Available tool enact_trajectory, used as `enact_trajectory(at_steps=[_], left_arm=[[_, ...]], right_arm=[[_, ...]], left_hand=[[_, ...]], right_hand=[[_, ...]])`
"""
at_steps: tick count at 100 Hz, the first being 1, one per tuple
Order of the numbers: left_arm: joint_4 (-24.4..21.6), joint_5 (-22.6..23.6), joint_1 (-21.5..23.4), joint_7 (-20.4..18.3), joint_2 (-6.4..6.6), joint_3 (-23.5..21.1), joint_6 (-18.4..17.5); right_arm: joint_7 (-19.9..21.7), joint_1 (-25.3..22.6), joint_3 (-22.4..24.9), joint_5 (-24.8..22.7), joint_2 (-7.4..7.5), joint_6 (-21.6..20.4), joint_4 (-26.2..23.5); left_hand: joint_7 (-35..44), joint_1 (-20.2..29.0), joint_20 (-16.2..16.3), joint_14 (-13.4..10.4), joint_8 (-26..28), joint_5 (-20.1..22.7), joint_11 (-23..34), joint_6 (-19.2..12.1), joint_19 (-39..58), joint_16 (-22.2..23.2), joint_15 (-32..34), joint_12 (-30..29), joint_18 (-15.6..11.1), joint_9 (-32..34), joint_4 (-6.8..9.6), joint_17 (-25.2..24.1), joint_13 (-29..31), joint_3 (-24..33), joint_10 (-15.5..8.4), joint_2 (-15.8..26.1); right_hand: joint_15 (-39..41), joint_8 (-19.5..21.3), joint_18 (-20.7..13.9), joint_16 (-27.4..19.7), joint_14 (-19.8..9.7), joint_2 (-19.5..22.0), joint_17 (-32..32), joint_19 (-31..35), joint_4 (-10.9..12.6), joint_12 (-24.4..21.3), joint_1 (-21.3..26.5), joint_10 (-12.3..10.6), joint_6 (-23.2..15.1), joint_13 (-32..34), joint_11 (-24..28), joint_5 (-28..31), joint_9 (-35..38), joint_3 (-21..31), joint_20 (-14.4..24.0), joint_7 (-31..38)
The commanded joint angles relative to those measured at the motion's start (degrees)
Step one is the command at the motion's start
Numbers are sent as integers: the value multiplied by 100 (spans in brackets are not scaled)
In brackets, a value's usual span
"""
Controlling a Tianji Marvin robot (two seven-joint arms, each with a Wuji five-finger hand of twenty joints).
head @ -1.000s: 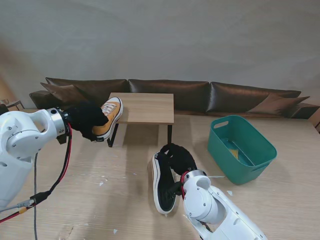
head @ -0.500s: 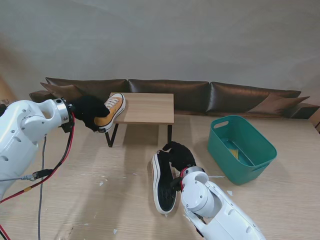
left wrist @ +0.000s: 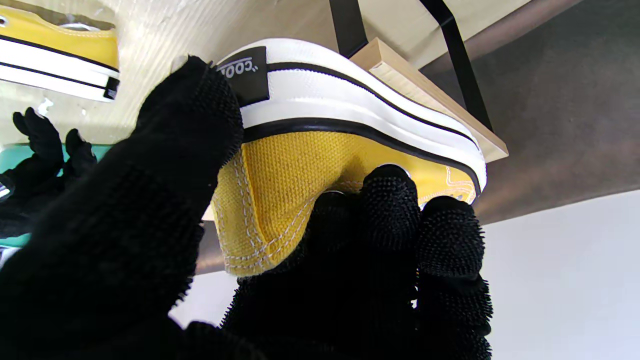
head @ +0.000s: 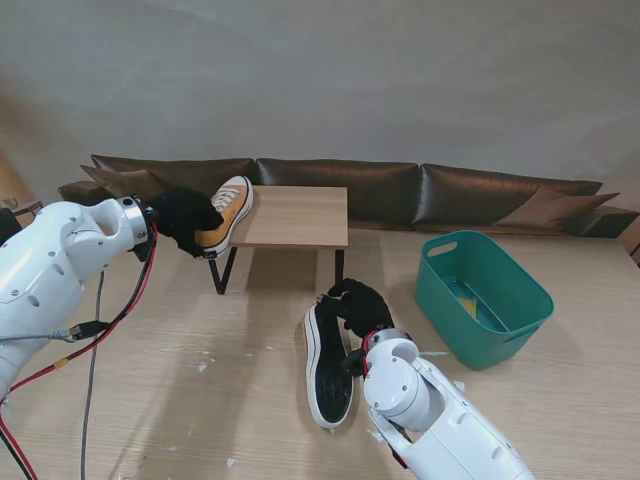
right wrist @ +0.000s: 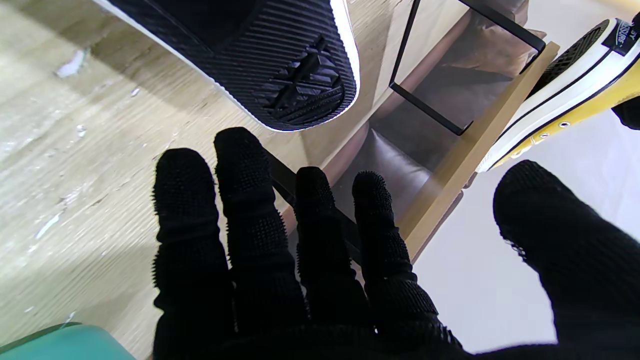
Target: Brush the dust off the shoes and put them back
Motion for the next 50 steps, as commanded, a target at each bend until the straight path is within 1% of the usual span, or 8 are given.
enact_trajectory(at_steps=[1, 8, 11, 17, 26, 38, 50], left_arm=[[61, 40, -78, -22, -55, 14, 102], [174, 51, -140, 87, -64, 106, 151], [230, 63, -175, 152, -67, 153, 164], [311, 104, -248, 208, -61, 235, 169], [469, 170, -379, 368, -58, 373, 151], [729, 141, -587, 532, -66, 571, 57], [1004, 55, -816, 682, -88, 809, -56]], right_arm=[[57, 24, 1, 33, -48, -18, 36], [39, 40, 2, 80, -63, -29, 75], [32, 46, 2, 96, -68, -33, 88], [20, 59, 2, 121, -79, -34, 113], [7, 71, 5, 165, -91, -36, 137], [7, 73, 10, 198, -97, -34, 138], [11, 82, 10, 246, -106, -21, 149]], left_hand=[[2184, 1084, -79, 121, 622, 264, -400, 287, 35, -89, -127, -369, 100, -175, 479, -118, -255, 781, -332, 521], [2159, 1154, -119, 135, 622, 245, -426, 293, 8, -138, -167, -419, 97, -196, 516, -145, -285, 658, -319, 625], [2155, 1169, -124, 144, 620, 244, -436, 304, 5, -148, -180, -436, 99, -195, 521, -149, -286, 661, -307, 570], [2153, 1156, -134, 141, 620, 235, -454, 314, -8, -165, -207, -457, 93, -213, 521, -163, -304, 659, -314, 646], [2158, 1158, -156, 157, 619, 234, -502, 305, -35, -196, -258, -515, 73, -231, 522, -174, -322, 650, -307, 636], [2159, 1225, -187, 179, 612, 261, -542, 346, -80, -220, -319, -567, 39, -232, 528, -192, -322, 636, -304, 651], [2169, 1266, -225, 183, 601, 306, -552, 390, -128, -229, -375, -587, -45, -223, 540, -181, -307, 649, -360, 645]], right_hand=[[90, -106, 119, 13, 93, 175, -1825, 84, 156, -91, -124, 95, 51, 12, 48, -216, 107, 132, 6, 59], [91, -107, 117, 13, 84, 186, -1831, 81, 155, -90, -118, 106, 63, 14, 52, -212, 121, 134, 8, 60], [92, -107, 122, 14, 85, 185, -1830, 82, 154, -90, -120, 112, 56, 14, 52, -215, 123, 131, 10, 60], [93, -107, 123, 14, 106, 191, -1835, 80, 153, -91, -124, 120, 69, 15, 50, -211, 126, 131, 12, 63], [96, -110, 126, 16, 103, 204, -1847, 71, 153, -93, -120, 127, 79, 17, 45, -209, 123, 136, 13, 62], [92, -114, 128, 15, 105, 215, -1853, 65, 151, -94, -124, 126, 75, 8, 41, -211, 123, 132, 16, 58], [91, -117, 122, 16, 122, 221, -1876, 54, 151, -95, -118, 146, 79, 1, 36, -221, 120, 135, 18, 53]])
